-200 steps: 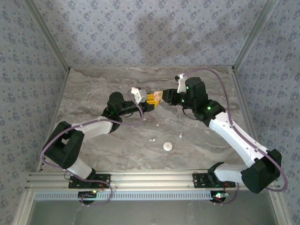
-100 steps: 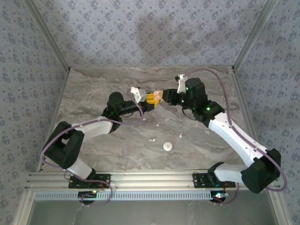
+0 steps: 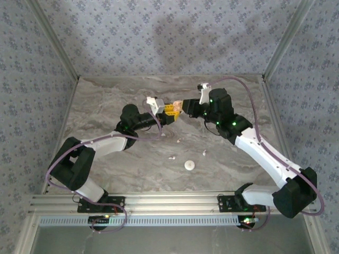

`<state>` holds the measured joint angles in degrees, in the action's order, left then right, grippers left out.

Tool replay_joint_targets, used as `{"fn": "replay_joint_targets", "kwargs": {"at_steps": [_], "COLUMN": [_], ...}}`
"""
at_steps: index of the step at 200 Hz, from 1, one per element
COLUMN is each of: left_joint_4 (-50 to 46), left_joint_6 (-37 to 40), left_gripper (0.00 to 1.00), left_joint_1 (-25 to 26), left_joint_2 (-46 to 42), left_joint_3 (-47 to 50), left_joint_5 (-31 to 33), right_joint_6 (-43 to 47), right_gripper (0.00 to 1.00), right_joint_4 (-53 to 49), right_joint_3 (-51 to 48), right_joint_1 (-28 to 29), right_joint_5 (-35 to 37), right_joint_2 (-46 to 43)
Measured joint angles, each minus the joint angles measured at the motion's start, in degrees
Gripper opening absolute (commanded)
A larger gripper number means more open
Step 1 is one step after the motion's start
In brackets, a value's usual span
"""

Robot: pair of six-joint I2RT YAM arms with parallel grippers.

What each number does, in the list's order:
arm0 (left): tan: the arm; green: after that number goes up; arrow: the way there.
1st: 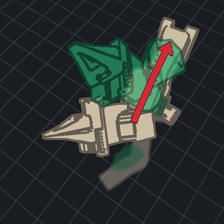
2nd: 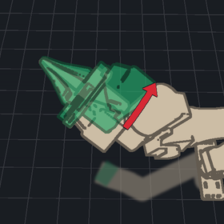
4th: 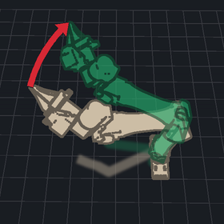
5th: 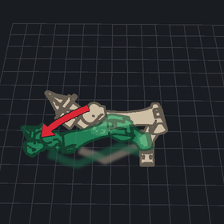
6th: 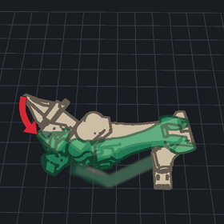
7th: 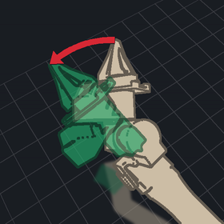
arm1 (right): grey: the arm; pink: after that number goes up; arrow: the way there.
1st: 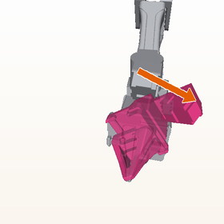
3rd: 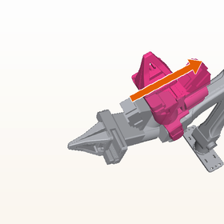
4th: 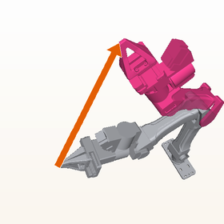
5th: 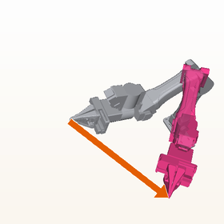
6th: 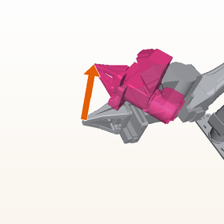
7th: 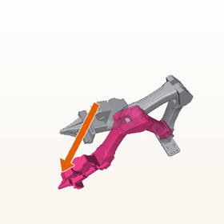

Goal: Insert wireless bluetooth earbuds into charging case

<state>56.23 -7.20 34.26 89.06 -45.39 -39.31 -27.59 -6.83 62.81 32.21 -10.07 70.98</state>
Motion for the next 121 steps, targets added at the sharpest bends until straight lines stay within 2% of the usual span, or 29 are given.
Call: {"fn": "replay_joint_targets", "kwargs": {"at_steps": [87,121], "left_joint_4": [2.6,3.8], "left_joint_6": [-5.0,-5.9], "left_gripper": [0.14,0.14], "left_joint_1": [0.0,0.0], "left_joint_2": [0.4,0.4], "left_joint_3": [0.0,0.0], "left_joint_5": [1.7,2.1], "right_joint_6": [2.4,3.7], "right_gripper": [0.26,0.29], "right_joint_4": [1.4,1.3], "right_joint_3": [-1.0,-1.2], "right_joint_1": [1.2,1.5], "right_joint_5": [2.1,1.7], "right_joint_2": [-1.0,-2.1]}}
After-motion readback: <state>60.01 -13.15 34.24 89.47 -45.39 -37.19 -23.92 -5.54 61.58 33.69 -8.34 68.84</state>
